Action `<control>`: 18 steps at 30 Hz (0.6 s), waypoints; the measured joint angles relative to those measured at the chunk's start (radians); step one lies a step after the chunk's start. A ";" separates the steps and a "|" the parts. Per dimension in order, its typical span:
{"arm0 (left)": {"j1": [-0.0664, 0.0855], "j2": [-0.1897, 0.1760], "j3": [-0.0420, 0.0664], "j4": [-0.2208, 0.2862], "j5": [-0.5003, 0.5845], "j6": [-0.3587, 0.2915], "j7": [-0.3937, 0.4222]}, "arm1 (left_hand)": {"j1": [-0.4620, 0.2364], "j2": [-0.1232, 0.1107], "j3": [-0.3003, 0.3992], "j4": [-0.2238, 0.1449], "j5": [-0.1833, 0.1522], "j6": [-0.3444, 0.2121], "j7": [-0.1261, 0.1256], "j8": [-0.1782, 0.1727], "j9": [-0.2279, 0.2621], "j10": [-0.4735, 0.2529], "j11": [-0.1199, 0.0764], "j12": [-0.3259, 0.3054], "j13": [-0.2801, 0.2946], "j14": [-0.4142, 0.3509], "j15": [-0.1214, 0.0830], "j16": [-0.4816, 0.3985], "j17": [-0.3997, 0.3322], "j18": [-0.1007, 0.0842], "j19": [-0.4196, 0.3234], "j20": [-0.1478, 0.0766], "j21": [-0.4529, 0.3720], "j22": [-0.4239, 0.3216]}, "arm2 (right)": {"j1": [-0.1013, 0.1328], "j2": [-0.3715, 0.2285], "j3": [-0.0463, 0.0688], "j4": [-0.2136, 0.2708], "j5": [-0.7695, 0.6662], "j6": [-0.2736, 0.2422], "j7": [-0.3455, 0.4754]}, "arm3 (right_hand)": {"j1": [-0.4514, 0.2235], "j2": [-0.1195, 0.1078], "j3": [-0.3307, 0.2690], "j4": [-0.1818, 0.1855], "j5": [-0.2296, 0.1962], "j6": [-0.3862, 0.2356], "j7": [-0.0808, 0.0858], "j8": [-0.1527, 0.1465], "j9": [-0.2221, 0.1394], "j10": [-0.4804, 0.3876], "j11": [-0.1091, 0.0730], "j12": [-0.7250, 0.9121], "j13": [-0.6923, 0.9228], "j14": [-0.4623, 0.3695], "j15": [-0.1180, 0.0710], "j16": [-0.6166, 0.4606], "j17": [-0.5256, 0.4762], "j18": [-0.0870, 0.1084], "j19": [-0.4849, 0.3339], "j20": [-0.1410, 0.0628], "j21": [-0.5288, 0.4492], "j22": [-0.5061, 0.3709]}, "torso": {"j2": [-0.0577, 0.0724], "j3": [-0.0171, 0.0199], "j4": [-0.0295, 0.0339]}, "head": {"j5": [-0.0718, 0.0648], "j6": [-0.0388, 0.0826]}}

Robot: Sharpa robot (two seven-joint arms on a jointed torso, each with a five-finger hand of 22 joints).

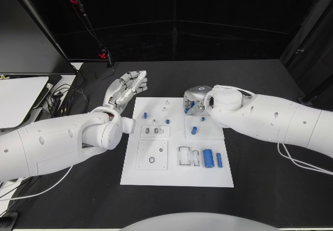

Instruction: Assemble the parts on the task board

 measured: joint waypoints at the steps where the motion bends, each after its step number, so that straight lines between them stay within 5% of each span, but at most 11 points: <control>1: 0.000 0.000 0.000 0.000 0.000 0.000 0.000 | 0.000 0.000 0.000 0.000 0.000 0.000 0.000 0.000 0.000 0.000 0.000 0.000 0.000 0.000 0.000 0.000 0.000 0.000 0.000 0.000 0.000 0.000 | 0.000 0.000 0.000 -0.001 0.000 0.001 0.000 | 0.000 0.000 0.000 0.000 0.000 0.003 -0.003 -0.004 0.001 0.003 0.003 -0.003 0.000 0.000 0.000 0.000 0.000 0.000 0.000 0.000 0.000 0.000 | 0.000 -0.0001 0.0000 | 0.000 -0.001; 18: 0.000 -0.001 -0.001 0.000 0.000 0.001 0.000 | 0.004 0.004 0.000 0.000 0.004 0.000 0.000 0.000 -0.003 0.000 0.000 0.000 0.000 0.000 0.000 0.000 -0.002 0.000 -0.004 0.004 0.000 0.000 | -0.008 0.013 0.002 -0.016 0.002 0.008 0.000 | 0.025 0.017 0.014 0.014 0.000 0.039 0.001 -0.012 0.003 0.040 0.001 -0.015 0.000 0.000 0.000 -0.005 -0.014 0.000 0.000 0.000 -0.004 0.000 | -0.001 -0.0003 0.0001 | 0.003 -0.009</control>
